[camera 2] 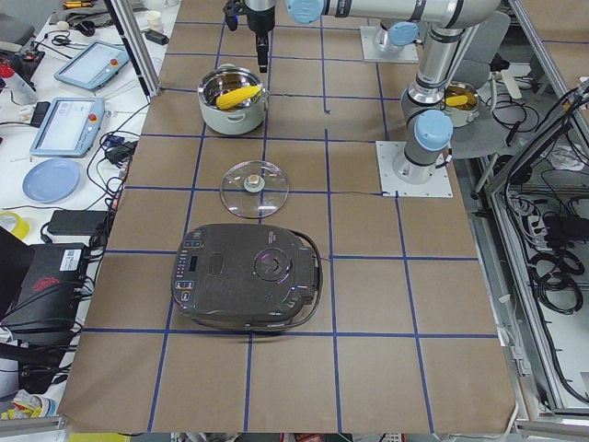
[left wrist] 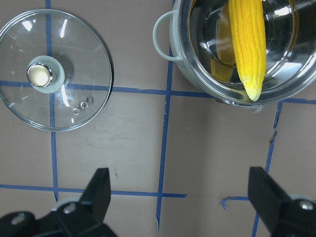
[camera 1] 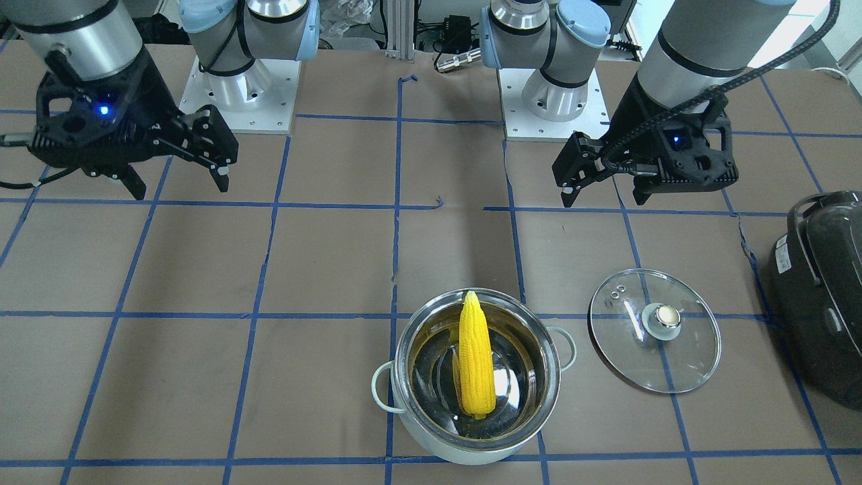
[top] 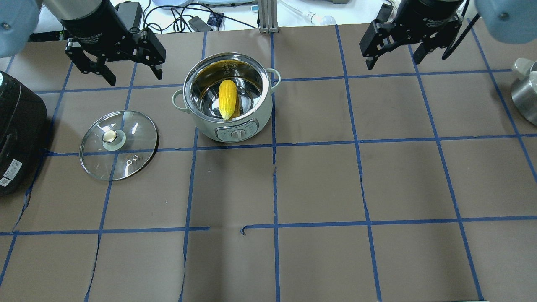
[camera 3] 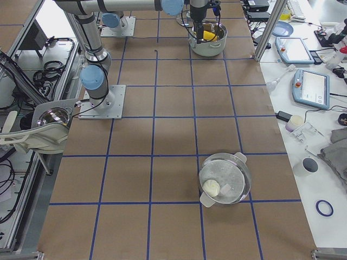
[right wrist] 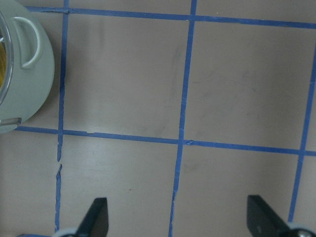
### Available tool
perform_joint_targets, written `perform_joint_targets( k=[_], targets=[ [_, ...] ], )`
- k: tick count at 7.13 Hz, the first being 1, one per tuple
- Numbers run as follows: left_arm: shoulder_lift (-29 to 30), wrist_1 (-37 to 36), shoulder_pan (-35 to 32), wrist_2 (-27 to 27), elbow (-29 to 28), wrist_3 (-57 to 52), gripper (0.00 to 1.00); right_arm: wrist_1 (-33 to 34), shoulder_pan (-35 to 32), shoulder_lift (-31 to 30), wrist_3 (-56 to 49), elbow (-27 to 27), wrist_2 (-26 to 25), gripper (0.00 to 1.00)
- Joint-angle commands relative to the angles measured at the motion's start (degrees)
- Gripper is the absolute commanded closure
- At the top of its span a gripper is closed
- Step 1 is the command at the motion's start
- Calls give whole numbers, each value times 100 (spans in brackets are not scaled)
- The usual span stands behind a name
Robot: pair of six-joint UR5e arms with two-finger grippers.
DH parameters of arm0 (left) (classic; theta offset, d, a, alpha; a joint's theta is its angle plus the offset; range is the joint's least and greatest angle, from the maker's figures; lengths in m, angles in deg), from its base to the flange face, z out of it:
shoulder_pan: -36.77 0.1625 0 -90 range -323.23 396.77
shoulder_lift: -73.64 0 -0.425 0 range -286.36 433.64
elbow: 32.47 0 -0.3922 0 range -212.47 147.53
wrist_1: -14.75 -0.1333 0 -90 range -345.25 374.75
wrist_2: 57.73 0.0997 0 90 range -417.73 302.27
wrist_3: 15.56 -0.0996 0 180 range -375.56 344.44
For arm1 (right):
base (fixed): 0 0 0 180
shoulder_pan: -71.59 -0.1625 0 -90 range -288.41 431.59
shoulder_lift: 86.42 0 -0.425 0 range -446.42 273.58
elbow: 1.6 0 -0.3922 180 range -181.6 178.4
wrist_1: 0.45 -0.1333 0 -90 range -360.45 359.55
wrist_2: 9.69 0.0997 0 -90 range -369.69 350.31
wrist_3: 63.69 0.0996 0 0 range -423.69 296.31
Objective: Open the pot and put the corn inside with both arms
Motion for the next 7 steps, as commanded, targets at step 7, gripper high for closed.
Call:
perform_joint_targets(
  k=[7],
  targets=[
    [15,1,0,-2,-59,2,0,-413,-107,-221,-49,46,-438,0]
  ],
)
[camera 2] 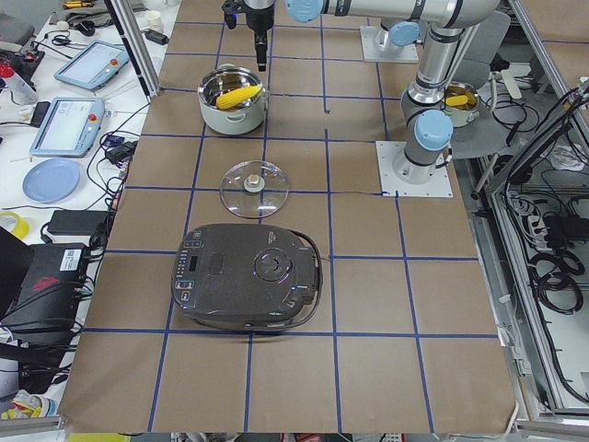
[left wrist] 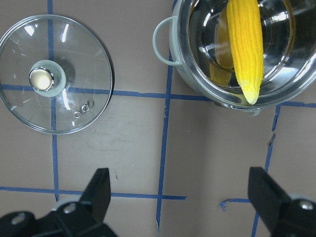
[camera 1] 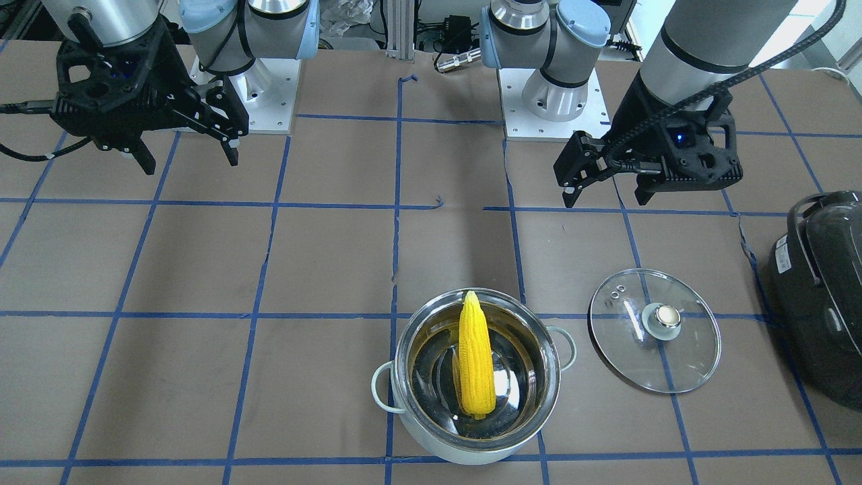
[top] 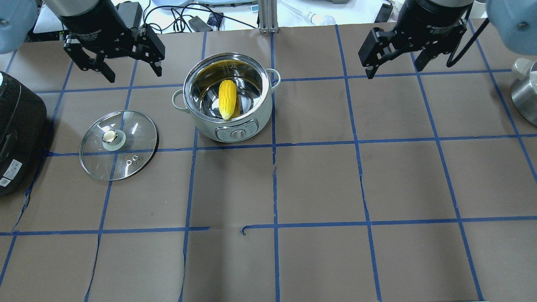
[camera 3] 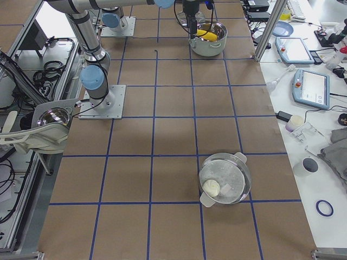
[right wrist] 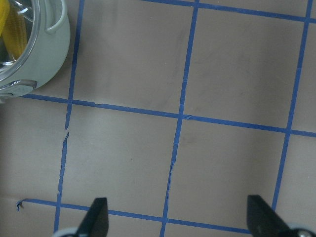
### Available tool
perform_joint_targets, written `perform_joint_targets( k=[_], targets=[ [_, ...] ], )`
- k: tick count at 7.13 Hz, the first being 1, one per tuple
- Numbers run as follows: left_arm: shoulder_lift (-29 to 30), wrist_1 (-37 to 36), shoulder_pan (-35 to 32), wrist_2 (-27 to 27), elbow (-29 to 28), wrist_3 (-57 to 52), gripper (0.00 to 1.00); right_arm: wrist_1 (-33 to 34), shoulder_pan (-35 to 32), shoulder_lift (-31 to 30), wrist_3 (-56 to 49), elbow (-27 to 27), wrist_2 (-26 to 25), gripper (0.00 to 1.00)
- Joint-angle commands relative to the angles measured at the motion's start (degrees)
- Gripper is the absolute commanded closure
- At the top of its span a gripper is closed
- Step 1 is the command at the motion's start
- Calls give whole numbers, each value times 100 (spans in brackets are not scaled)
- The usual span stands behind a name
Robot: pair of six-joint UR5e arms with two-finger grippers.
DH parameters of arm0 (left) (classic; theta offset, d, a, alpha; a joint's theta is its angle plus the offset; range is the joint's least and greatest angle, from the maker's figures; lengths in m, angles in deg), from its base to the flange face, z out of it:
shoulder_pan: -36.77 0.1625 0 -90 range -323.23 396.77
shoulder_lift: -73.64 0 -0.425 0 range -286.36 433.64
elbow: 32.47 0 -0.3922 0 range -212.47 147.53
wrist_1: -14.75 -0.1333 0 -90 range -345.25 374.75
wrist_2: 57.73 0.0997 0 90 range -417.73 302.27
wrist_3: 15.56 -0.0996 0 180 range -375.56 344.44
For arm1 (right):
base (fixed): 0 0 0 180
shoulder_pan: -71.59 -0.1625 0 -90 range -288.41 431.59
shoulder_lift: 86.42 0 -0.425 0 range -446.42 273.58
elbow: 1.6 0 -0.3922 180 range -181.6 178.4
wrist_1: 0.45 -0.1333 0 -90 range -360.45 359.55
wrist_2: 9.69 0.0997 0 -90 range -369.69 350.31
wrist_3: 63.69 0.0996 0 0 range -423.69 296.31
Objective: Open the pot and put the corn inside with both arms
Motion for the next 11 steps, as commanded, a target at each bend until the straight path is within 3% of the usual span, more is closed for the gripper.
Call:
perform_joint_targets(
  k=[1,8,11],
  targets=[
    [-7,0,0,15,0,-9,0,-131,-7,-86,17,14,-426,0],
    [-33,8,0,15,0,-35,0,-122,-15,-69,96,14,-357,0],
    [-15,0,9,15,0,-44,0,-131,-15,-87,464,14,-102,0]
  ],
)
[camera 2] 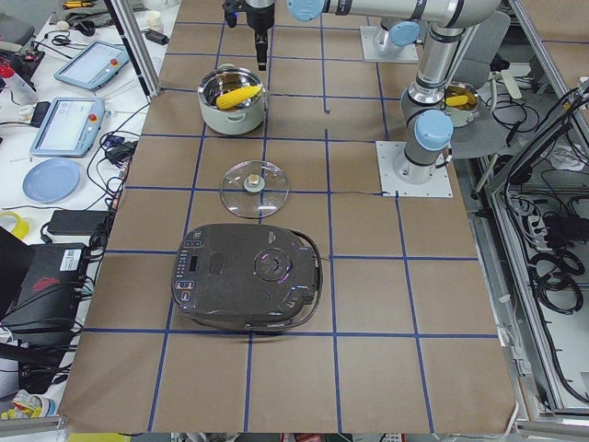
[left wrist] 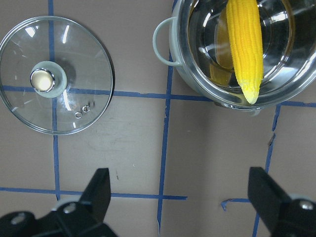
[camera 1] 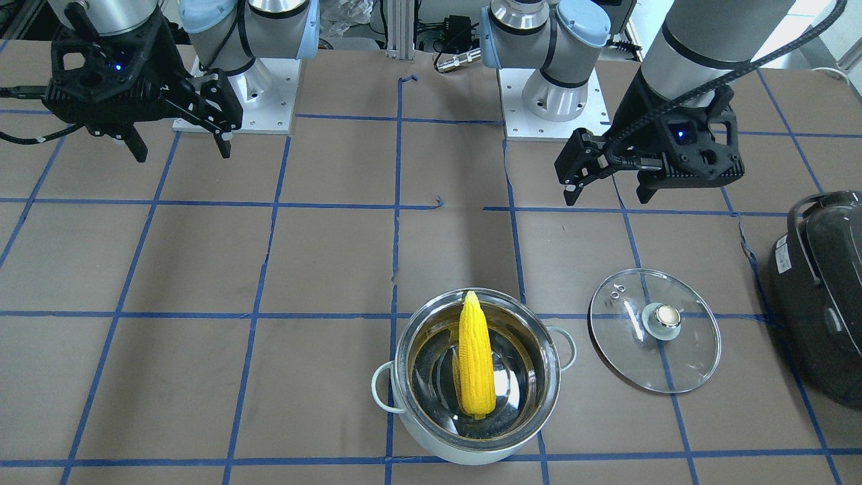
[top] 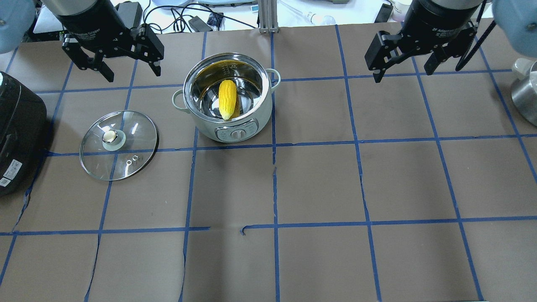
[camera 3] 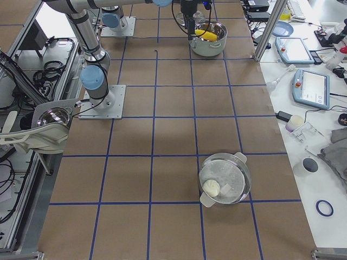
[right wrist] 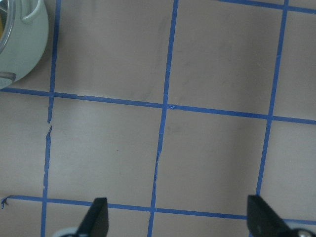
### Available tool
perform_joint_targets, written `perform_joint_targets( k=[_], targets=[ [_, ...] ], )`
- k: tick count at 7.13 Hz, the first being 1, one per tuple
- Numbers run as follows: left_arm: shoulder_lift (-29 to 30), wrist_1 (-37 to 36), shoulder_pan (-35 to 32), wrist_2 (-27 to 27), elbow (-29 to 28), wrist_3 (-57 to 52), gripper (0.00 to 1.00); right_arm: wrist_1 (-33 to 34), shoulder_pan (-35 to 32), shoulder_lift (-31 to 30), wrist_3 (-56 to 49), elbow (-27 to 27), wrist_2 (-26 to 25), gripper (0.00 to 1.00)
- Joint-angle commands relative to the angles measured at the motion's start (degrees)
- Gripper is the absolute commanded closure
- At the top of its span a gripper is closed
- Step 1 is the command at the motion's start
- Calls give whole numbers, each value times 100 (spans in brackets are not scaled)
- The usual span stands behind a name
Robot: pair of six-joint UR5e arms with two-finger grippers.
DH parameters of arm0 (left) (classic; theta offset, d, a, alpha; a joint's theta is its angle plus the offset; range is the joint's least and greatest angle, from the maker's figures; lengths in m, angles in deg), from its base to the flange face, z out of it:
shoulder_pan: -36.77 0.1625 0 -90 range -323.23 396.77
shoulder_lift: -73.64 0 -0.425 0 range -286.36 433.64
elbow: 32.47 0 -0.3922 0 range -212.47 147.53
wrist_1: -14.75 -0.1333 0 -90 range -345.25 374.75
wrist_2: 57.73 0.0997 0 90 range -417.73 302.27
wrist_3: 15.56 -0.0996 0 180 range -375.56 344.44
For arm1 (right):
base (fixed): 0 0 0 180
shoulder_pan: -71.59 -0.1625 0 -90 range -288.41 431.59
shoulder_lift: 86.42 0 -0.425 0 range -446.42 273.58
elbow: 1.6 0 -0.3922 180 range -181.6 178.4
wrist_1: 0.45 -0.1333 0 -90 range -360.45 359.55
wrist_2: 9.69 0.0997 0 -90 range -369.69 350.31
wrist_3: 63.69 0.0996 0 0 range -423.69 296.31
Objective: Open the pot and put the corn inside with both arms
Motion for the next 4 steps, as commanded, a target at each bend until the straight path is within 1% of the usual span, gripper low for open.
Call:
perform_joint_targets(
  k=[1,2,4],
  targets=[
    [9,-15,-2,-8,-6,16,0,6,0,-6,538,-18,55,0],
    [0,-6,-11,-9,3,25,0,-3,0,-6,725,-9,64,0],
    [-35,-6,15,0,-6,-1,0,-3,0,-6,744,-9,64,0]
  ],
)
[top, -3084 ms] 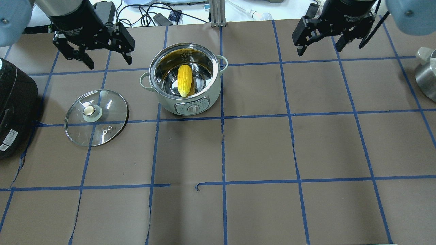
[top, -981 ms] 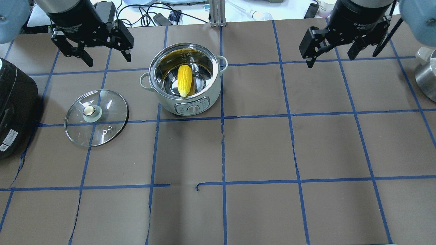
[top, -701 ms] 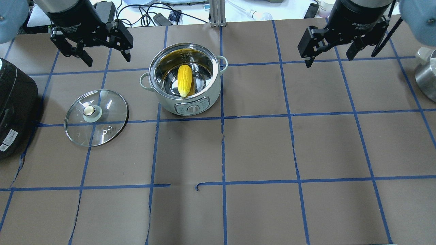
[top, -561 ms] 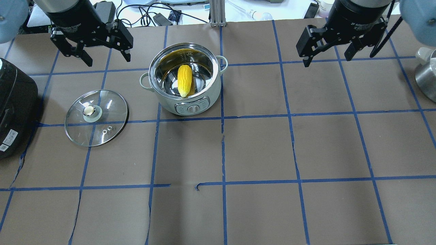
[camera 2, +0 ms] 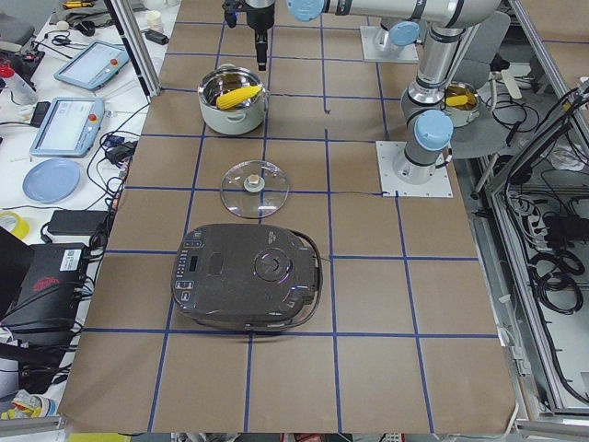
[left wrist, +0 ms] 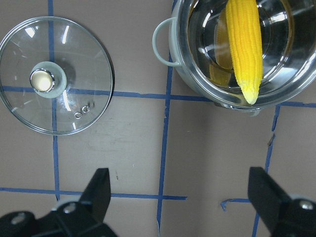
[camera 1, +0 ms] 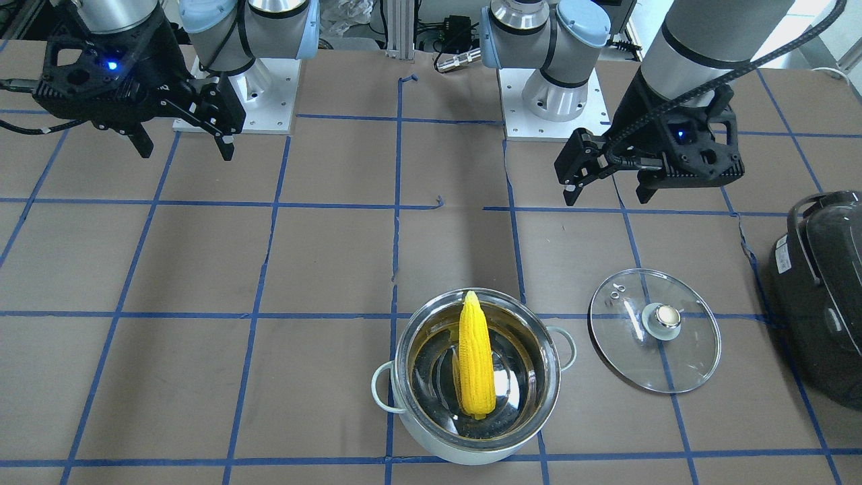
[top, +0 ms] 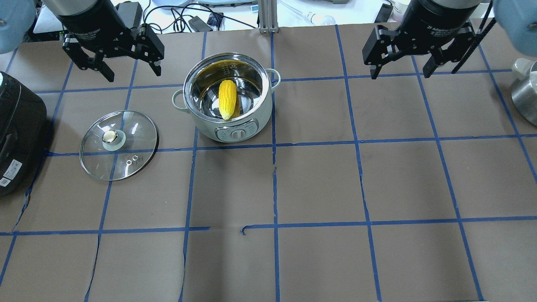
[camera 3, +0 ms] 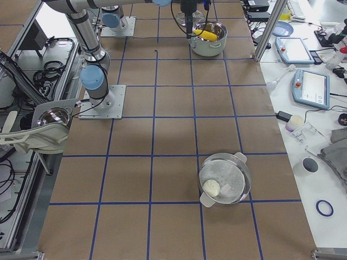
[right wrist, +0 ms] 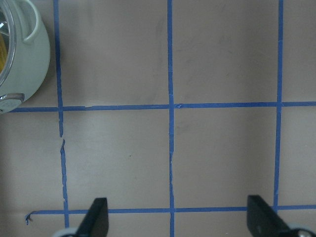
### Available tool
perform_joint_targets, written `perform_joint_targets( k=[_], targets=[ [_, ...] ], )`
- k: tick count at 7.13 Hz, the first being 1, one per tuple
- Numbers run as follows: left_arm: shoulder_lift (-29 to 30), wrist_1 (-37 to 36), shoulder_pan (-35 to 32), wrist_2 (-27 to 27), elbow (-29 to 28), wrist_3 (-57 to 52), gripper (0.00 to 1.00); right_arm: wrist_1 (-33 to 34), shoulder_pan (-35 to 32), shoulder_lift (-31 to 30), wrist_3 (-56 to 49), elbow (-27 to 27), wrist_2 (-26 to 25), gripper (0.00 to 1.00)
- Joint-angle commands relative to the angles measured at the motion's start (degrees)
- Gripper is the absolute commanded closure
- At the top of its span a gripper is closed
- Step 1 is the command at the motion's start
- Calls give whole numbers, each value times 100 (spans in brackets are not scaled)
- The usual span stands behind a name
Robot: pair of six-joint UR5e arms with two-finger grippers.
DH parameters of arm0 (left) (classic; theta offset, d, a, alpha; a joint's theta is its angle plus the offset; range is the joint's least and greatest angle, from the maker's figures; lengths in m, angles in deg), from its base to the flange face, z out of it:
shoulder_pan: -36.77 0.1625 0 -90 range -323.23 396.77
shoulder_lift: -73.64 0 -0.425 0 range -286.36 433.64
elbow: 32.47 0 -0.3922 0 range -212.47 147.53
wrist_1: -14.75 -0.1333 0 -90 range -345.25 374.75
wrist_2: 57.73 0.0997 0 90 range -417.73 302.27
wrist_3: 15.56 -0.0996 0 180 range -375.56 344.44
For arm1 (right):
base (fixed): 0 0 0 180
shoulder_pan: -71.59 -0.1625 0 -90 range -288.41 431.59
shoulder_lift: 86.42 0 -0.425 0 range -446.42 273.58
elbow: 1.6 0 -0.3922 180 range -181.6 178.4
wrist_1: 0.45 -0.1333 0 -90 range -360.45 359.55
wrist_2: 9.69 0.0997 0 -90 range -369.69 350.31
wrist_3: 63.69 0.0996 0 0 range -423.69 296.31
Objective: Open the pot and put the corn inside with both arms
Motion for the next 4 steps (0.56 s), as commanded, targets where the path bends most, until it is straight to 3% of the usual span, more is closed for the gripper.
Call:
perform_joint_targets(
  k=[1,4],
  targets=[
    [-6,9,6,-6,3,11,0,-1,0,0,42,0,-1,0],
    [-24,9,6,-6,3,-24,0,-1,0,0,25,18,-1,0]
  ],
)
